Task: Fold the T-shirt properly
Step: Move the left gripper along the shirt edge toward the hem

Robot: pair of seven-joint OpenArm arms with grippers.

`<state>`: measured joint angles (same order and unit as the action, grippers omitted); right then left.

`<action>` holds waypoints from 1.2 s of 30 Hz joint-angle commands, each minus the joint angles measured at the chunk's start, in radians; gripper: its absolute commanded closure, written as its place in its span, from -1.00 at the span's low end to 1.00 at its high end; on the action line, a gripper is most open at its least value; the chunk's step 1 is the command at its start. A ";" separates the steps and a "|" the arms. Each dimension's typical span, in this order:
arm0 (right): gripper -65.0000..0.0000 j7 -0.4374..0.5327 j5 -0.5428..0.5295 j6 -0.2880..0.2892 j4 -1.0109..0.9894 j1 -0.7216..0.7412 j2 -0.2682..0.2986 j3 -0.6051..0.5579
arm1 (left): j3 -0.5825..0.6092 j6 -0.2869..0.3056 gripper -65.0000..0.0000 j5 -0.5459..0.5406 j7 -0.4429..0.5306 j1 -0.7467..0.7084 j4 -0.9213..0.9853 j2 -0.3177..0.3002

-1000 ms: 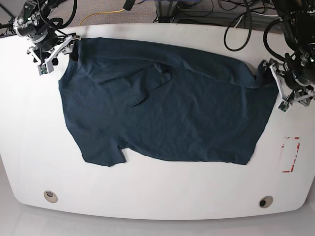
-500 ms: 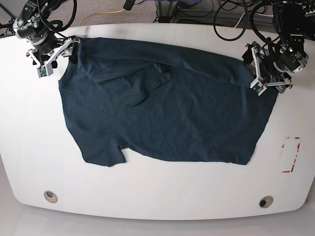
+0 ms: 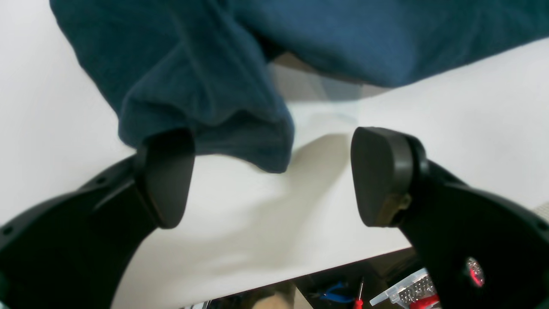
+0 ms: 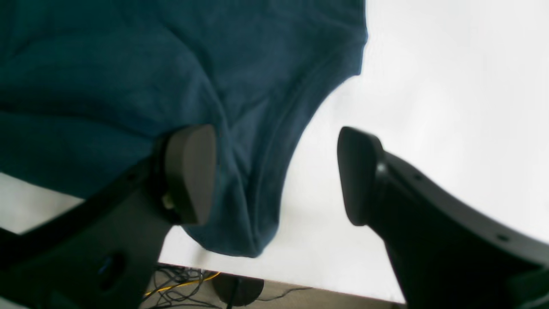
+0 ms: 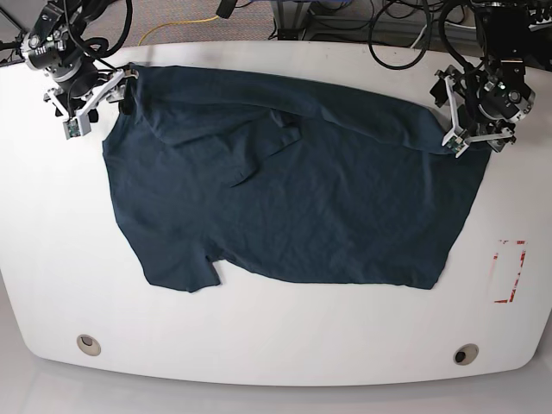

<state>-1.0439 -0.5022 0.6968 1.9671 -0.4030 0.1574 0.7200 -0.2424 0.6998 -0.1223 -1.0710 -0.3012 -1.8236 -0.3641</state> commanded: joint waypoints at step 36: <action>-0.30 0.021 -0.023 0.001 0.013 -0.001 0.012 0.005 | -0.061 -0.002 -0.29 0.109 0.008 0.066 0.092 0.058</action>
<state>-1.0412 -0.5056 0.6968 1.9663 -0.4030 0.1581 0.7200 -0.3023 0.7006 -0.0235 -1.0649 -0.2378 -1.7329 -0.2993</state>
